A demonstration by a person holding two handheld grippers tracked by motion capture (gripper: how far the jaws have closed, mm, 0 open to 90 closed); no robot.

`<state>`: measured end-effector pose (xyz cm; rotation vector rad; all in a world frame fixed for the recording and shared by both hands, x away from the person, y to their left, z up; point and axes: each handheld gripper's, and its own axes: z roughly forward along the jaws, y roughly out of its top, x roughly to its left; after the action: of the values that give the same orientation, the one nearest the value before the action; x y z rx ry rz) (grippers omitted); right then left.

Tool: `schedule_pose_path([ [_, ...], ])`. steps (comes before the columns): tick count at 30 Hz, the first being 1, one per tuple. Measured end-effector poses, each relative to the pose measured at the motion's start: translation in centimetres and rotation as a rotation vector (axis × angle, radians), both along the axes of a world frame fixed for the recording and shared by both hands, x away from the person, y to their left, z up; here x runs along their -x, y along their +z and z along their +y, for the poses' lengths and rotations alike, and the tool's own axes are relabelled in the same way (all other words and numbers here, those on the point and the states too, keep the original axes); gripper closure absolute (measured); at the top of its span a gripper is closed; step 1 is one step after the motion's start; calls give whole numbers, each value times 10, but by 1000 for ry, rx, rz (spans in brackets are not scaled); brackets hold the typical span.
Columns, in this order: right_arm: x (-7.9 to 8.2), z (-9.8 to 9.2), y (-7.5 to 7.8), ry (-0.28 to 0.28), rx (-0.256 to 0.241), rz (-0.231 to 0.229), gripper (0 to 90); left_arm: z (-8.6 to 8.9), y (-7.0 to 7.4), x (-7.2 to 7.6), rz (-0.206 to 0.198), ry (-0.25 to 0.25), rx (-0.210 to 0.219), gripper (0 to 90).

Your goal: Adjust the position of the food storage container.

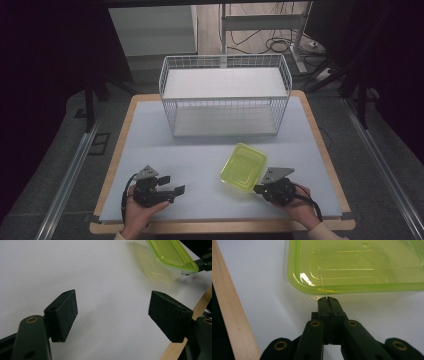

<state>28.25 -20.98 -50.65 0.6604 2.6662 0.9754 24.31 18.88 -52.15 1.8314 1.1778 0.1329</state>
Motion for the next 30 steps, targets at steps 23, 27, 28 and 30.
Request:
schedule_pose_path([
  [23,2,43,-9,33,-2,-7,900,0,0,0,2,-2,-1,232],
  [27,2,52,-11,30,-8,-10,900,0,0,0,3,-2,0,231],
  [28,2,56,-11,30,-11,-13,900,0,0,0,3,-2,-1,232],
  [30,2,61,-12,31,-13,-17,900,0,0,0,2,-2,-1,231],
])
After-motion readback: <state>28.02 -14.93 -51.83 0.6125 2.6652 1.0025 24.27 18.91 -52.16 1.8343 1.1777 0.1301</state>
